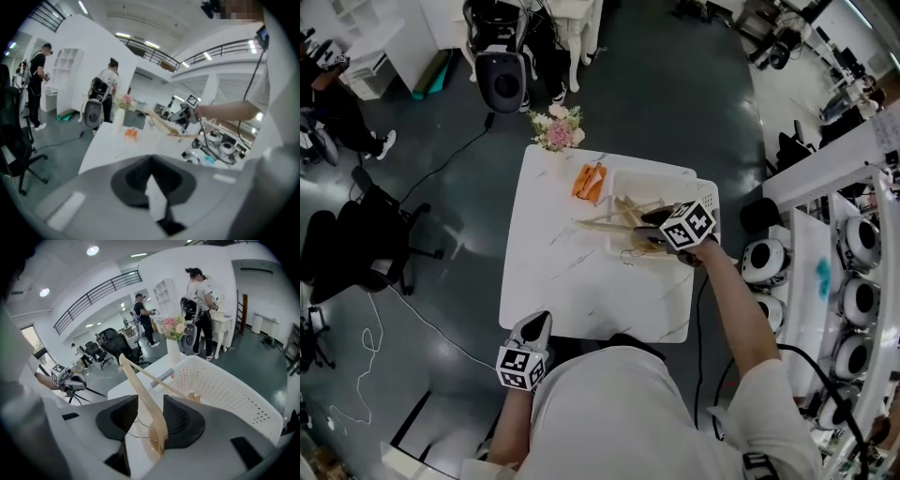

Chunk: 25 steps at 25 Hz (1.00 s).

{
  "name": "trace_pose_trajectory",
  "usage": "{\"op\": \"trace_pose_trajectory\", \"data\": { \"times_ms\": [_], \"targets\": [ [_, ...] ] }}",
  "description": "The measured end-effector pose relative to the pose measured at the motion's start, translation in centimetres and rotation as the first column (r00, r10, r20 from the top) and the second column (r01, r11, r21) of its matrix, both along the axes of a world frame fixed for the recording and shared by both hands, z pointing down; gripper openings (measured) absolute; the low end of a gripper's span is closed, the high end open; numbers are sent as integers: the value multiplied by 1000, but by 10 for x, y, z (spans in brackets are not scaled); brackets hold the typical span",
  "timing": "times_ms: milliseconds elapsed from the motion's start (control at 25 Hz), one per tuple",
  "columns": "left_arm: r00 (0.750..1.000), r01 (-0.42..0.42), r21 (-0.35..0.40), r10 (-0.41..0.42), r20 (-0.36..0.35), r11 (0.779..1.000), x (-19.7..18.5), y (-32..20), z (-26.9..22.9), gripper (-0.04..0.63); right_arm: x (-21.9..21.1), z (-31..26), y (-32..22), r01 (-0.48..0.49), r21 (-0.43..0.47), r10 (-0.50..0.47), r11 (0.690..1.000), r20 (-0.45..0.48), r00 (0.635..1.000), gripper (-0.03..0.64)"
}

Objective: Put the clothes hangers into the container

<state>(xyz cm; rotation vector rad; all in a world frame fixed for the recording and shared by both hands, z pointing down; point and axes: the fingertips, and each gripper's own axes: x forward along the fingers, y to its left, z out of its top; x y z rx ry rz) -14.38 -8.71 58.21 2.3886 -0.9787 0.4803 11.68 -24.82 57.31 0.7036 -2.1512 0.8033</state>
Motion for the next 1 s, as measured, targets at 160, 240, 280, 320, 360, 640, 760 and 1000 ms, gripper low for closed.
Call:
{"op": "trace_pose_trajectory", "data": {
  "times_ms": [160, 240, 280, 320, 360, 640, 760, 1000],
  "targets": [
    [1000, -19, 17, 19, 0, 1000, 4, -4, -6, 3, 0, -30, 17, -132, 94, 121, 987, 114, 986, 152],
    [999, -32, 24, 32, 1, 999, 8, -5, -8, 3, -1, -37, 35, -179, 124, 159, 976, 154, 975, 142],
    [999, -38, 29, 38, 1, 999, 10, -5, -9, 3, -1, -40, 46, -206, 137, 181, 969, 171, 968, 135],
    [999, -43, 34, 43, 2, 998, 12, -5, -11, 3, 0, -42, 56, -238, 147, 209, 960, 186, 960, 119],
    [999, -47, 40, 47, 2, 998, 14, -7, -13, 3, 2, -44, 66, -275, 156, 242, 949, 202, 949, 86],
    [998, -49, 65, 52, -38, 997, 48, -14, -35, 3, 26, -81, 126, -491, 191, 398, 850, 377, 836, 29],
    [997, -52, 78, 56, -49, 996, 68, -13, -44, 3, 38, -93, 140, -522, 205, 407, 828, 421, 811, 20],
    [997, -50, 85, 55, -49, 995, 108, -6, -55, 3, 65, -103, 149, -541, 251, 390, 802, 466, 794, 3]
  ]
}}
